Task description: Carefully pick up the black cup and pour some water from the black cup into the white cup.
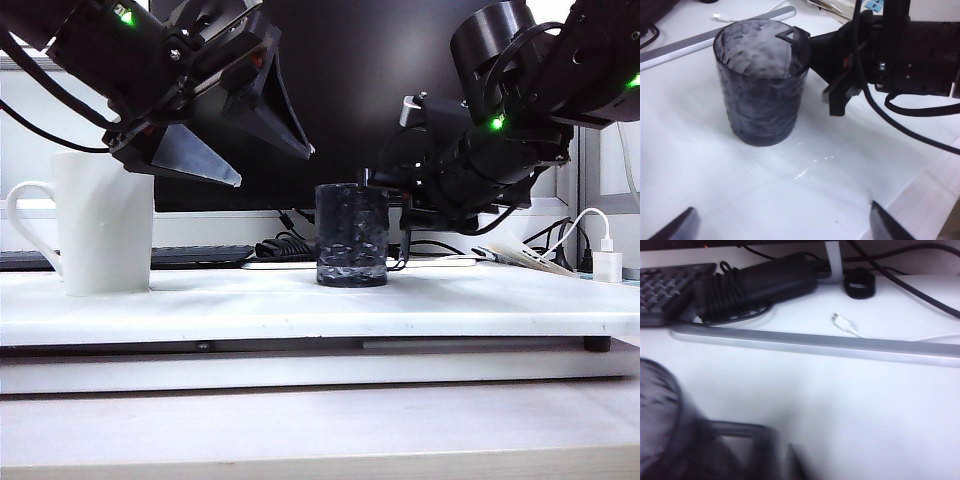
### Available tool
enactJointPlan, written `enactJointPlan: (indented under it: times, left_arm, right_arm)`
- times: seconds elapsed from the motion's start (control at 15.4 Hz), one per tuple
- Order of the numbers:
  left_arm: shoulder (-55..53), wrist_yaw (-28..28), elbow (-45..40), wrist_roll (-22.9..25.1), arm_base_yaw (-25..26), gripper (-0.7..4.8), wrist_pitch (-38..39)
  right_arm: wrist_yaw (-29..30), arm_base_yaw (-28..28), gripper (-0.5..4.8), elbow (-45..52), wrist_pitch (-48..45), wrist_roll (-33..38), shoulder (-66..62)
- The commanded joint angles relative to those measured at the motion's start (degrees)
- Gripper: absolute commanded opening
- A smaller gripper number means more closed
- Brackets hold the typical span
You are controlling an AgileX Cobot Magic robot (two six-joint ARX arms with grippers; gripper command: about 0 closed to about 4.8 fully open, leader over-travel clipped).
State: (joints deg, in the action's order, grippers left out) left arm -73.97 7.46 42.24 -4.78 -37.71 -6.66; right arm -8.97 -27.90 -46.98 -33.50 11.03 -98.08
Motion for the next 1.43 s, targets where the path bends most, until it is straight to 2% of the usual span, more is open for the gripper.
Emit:
enactJointPlan:
  times: [0.06,0.13,0.19,0.39,0.45,0.58,0.71,0.84,0.97,1.04,1.1,1.23,1.3,1.36,1.43]
  left_arm:
    - [0.2,0.3,0.1,-0.2,-0.1,4.79,-0.7]
    - [0.2,0.3,0.1,-0.2,-0.1,4.79,-0.7]
    - [0.2,0.3,0.1,-0.2,-0.1,4.79,-0.7]
    - [0.8,-0.2,0.1,-0.1,0.1,4.79,-0.9]
    - [1.9,-0.9,0.1,-0.1,0.4,4.79,-0.8]
    - [7.0,-5.0,0.2,0.3,0.4,4.79,-0.2]
    - [12.1,-5.4,0.2,0.3,1.2,4.79,1.9]
    - [21.2,-10.4,0.2,1.6,1.3,4.79,8.2]
    - [32.2,-14.2,0.3,6.1,1.3,4.79,11.0]
    - [36.9,-14.3,0.3,6.4,1.3,4.79,11.1]
    - [44.0,-14.4,0.3,6.5,1.3,4.79,11.6]
    - [54.1,-16.7,0.3,6.6,1.3,4.79,14.9]
    - [58.6,-17.9,0.3,8.2,1.3,4.79,17.2]
    - [64.9,-20.0,0.3,10.9,1.3,4.79,21.0]
    - [69.0,-20.3,0.3,10.7,1.3,4.79,24.5]
  right_arm:
    - [0.1,-0.1,1.14,0.0,1.5,-0.6,0.7]
    - [0.1,-0.1,1.21,0.0,1.6,-0.8,1.0]
    - [0.1,-0.1,1.58,0.0,1.7,-0.8,1.4]
    - [0.1,-0.1,1.77,0.0,5.0,-1.9,5.0]
    - [0.0,-0.1,2.05,0.0,7.4,-3.2,6.9]
    - [-0.1,-0.1,2.12,0.0,14.0,-5.3,13.7]
    - [0.1,-0.1,2.12,0.0,18.6,-5.2,19.6]
    - [0.1,-0.2,2.12,0.0,23.1,-5.3,29.5]
    - [0.1,-0.1,2.14,0.0,27.2,-6.6,43.3]
    - [0.1,-0.2,2.70,0.0,29.4,-6.9,50.1]
    - [0.1,-0.2,4.08,-0.1,33.7,-7.7,61.5]
    - [-0.2,-0.2,4.23,-0.5,42.6,-12.2,77.6]
    - [-0.2,-0.2,4.22,-0.8,46.6,-14.9,83.5]
    - [-3.1,-0.1,4.21,-1.6,53.8,-17.3,92.5]
    - [-6.6,-0.1,4.21,-2.0,59.1,-17.3,98.0]
